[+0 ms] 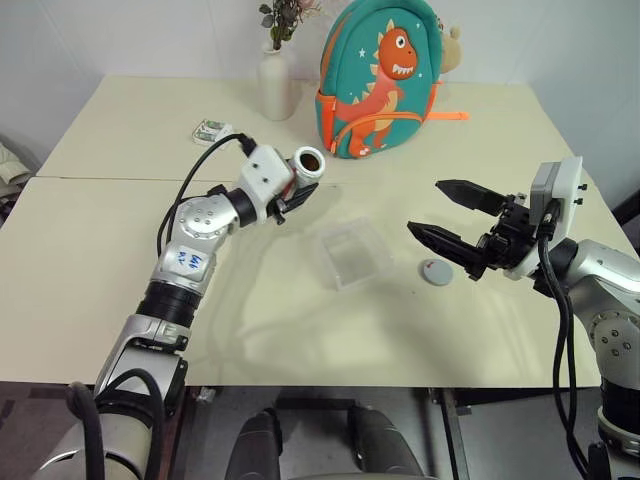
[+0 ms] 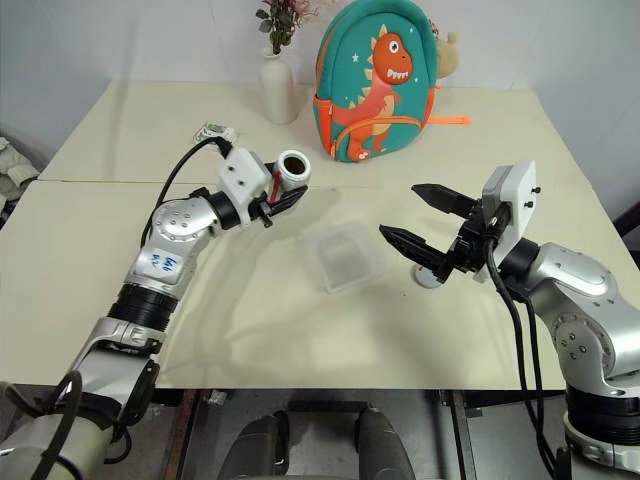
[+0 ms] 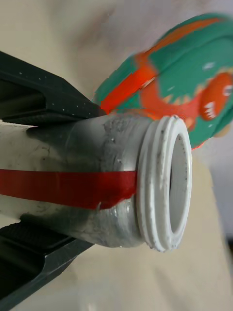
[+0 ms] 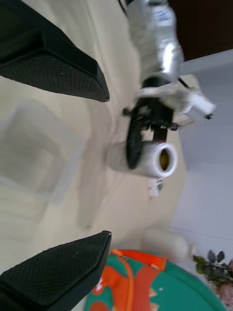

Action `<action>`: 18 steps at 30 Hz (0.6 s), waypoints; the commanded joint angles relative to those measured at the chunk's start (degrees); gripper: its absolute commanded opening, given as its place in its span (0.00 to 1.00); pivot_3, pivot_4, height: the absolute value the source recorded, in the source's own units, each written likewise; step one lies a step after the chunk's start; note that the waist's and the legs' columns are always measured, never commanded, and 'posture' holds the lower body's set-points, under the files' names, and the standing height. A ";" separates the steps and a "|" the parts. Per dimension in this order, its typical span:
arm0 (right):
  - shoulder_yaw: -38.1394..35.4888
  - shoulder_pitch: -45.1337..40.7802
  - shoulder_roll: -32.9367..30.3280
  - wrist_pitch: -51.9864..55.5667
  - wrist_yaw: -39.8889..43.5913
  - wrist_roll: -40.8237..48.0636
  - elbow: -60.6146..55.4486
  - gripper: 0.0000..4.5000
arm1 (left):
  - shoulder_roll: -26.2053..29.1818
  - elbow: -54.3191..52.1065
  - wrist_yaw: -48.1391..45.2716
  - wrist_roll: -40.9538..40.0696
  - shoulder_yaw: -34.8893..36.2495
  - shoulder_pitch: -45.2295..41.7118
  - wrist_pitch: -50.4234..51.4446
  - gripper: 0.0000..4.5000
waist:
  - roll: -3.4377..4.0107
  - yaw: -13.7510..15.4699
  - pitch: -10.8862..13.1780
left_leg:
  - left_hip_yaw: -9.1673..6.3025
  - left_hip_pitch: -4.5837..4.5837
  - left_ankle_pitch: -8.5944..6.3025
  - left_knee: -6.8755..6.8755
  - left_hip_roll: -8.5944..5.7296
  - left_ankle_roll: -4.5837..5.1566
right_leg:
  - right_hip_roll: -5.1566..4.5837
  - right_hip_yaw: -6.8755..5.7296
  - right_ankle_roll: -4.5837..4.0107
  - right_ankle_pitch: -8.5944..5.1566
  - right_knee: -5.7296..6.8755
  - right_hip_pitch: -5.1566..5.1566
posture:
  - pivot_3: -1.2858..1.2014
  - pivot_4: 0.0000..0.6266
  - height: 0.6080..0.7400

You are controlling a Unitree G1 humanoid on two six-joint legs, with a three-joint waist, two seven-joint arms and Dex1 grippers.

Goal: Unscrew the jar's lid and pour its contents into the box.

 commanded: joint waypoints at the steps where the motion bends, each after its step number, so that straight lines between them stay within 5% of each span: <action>1: -0.17 -0.66 -1.13 -1.49 1.47 -1.06 0.47 1.00 | -1.12 -9.25 -2.36 -7.92 3.09 1.15 12.30 0.45 | 0.00 0.03 0.00 | -0.02 0.02 0.00 0.03 0.00 0.00 | 0.00 0.00 0.00 0.00 0.04 0.01 | 0.52 0.24 1.00; 7: 0.48 -0.80 -1.81 -2.58 3.37 -3.77 2.02 1.00 | -1.46 -11.14 -1.82 -5.44 1.94 2.12 17.30 0.45 | 0.00 -0.16 0.00 | -0.06 0.14 0.04 0.30 0.00 0.00 | 0.02 0.01 -0.01 0.00 0.16 0.13 | 0.52 0.24 1.00; 15: 0.32 -0.71 -1.38 -2.60 3.47 -4.43 1.97 1.00 | -3.42 -6.23 -0.45 1.90 0.71 -0.21 7.75 0.45 | 0.00 -0.07 0.00 | -0.06 0.12 0.04 0.37 0.00 0.02 | 0.01 0.02 -0.04 -0.01 0.11 0.16 | 0.52 0.24 1.00; 17: 0.28 -0.72 -1.22 -2.58 3.30 -4.47 1.91 1.00 | -2.73 -5.38 1.15 7.85 -1.82 -1.05 1.49 0.45 | -0.01 0.02 0.00 | -0.06 0.11 0.04 0.35 0.00 0.02 | 0.01 0.02 -0.05 -0.01 0.10 0.16 | 0.52 0.24 1.00; 18: 0.13 -0.73 -1.03 -2.50 3.06 -4.35 1.83 1.00 | -0.21 -4.39 6.15 18.07 -6.33 -2.75 -7.18 0.45 | -0.01 0.04 0.01 | -0.06 0.11 0.04 0.34 0.00 0.02 | 0.01 0.02 -0.05 -0.01 0.09 0.16 | 0.52 0.24 1.00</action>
